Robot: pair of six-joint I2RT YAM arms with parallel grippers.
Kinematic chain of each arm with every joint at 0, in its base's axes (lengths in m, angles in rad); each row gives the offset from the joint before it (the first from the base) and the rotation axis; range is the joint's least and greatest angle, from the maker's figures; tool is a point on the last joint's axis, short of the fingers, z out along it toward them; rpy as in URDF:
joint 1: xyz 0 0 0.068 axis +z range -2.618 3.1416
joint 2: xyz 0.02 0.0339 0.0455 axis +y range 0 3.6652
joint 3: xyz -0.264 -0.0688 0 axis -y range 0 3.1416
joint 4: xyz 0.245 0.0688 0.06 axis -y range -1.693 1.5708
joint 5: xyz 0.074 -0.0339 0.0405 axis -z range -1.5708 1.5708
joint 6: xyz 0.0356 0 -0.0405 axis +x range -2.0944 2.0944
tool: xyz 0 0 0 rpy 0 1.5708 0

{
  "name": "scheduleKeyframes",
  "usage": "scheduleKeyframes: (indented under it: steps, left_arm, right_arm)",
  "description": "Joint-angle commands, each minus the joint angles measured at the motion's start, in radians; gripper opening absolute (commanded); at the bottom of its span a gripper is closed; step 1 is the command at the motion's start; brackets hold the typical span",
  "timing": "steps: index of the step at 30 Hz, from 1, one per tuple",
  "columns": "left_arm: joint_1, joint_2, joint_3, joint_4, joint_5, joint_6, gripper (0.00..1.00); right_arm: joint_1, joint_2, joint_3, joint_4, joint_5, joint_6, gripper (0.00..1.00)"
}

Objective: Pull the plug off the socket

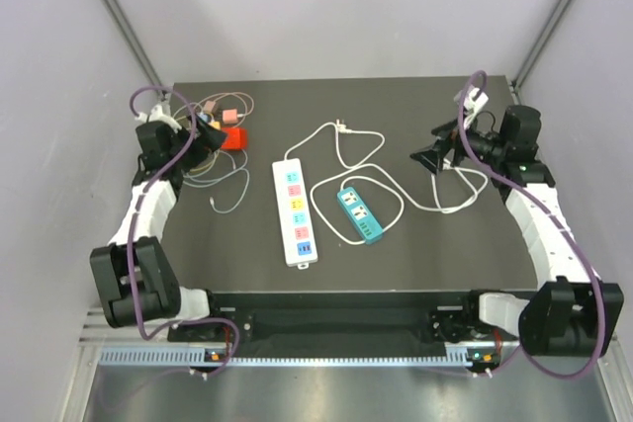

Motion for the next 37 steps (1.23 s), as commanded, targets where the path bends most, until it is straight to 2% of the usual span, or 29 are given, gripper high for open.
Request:
scheduleKeyframes:
  steps: [1, 4, 8, 13, 15, 19, 22, 24, 29, 35, 37]
  left_arm:
    - [0.021, -0.057, -0.098, 0.092, 0.129, -0.04, 0.99]
    - [0.023, -0.129, -0.143, 0.077, 0.23, 0.002, 0.99]
    - [0.023, -0.296, -0.209, 0.029, 0.23, 0.06, 0.99]
    - [0.02, -0.464, -0.293, 0.022, 0.268, 0.089, 0.99]
    - [0.017, -0.53, -0.308, 0.025, 0.27, 0.086, 0.99]
    - [-0.003, -0.644, -0.336, 0.023, 0.186, 0.115, 0.99]
    - [-0.023, -0.678, -0.347, 0.022, 0.112, 0.147, 0.99]
    - [-0.042, -0.682, -0.347, -0.024, 0.069, 0.178, 0.99]
    - [-0.059, -0.677, -0.351, -0.035, 0.048, 0.201, 0.99]
    - [-0.057, -0.671, -0.351, -0.032, 0.048, 0.203, 0.99]
    - [-0.057, -0.668, -0.351, -0.035, 0.035, 0.204, 0.99]
  right_arm:
    - [-0.008, -0.086, 0.044, -0.076, 0.149, -0.09, 1.0]
    - [-0.01, -0.144, 0.031, -0.122, 0.258, -0.107, 1.0]
    - [-0.017, -0.223, -0.017, -0.133, 0.351, -0.094, 1.0]
    - [-0.023, -0.339, -0.114, -0.007, 0.567, 0.031, 1.0]
    - [-0.025, -0.341, -0.11, -0.013, 0.661, 0.064, 1.0]
    - [-0.026, -0.375, -0.106, -0.062, 0.697, 0.035, 1.0]
    - [-0.026, -0.401, -0.113, -0.061, 0.771, 0.065, 1.0]
    - [-0.026, -0.399, -0.113, -0.05, 0.882, 0.119, 1.0]
    - [-0.026, -0.413, -0.137, -0.015, 1.04, 0.198, 1.0]
    - [-0.025, -0.415, -0.15, -0.009, 1.04, 0.193, 1.0]
    - [-0.026, -0.413, -0.151, -0.013, 1.022, 0.114, 1.0]
